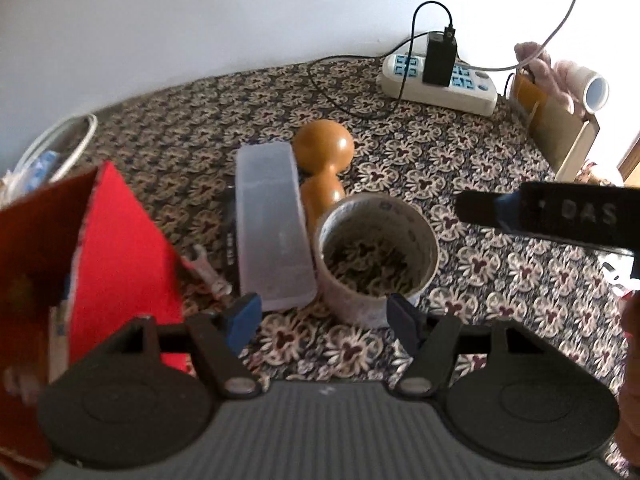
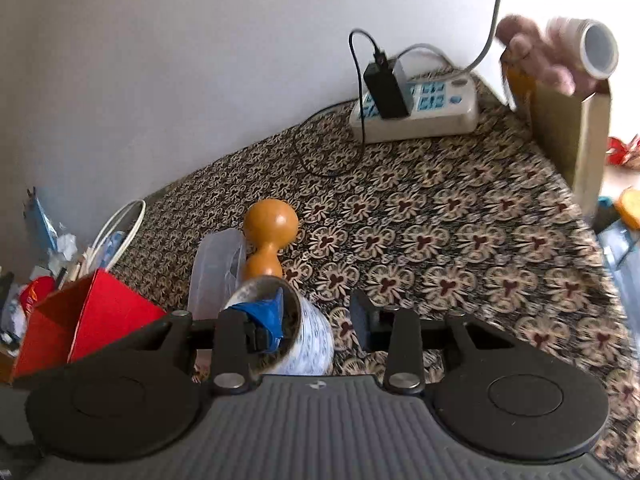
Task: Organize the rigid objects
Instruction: 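Close the right gripper on the rim of the tape roll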
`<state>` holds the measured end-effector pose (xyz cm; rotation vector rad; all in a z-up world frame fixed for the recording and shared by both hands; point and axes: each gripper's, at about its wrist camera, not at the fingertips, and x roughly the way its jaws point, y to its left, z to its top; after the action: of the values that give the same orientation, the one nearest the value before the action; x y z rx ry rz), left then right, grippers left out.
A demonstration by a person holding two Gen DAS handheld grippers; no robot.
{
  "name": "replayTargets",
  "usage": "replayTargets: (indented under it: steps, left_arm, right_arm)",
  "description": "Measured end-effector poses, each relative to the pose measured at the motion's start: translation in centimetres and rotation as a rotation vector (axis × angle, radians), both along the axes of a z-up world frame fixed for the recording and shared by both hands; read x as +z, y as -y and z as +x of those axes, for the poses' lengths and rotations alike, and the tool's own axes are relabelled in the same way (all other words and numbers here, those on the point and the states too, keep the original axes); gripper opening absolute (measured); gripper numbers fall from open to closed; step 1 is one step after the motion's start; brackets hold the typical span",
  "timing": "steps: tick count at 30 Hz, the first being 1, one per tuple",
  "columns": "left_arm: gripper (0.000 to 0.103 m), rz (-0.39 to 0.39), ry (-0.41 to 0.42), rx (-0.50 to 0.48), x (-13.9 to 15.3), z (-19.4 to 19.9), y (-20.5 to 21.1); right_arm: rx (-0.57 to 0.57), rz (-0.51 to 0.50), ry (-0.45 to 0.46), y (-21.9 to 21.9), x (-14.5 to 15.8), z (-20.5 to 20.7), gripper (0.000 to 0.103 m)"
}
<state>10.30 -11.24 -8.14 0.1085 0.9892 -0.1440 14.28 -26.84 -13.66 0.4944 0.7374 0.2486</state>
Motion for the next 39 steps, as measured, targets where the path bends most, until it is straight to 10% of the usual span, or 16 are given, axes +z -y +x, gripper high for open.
replayTargets:
  steps: [25,39]
  left_arm:
    - [0.067,-0.211,-0.016,-0.145,-1.9,1.6,-0.2]
    - [0.062,-0.211,-0.001,-0.212,0.4,-6.7,-0.8]
  right_arm:
    - [0.068,0.061,-0.140,-2.3,-5.0,2.3,0.008]
    - [0.113,0.045,-0.166,-1.8,-3.4,-4.7,0.006]
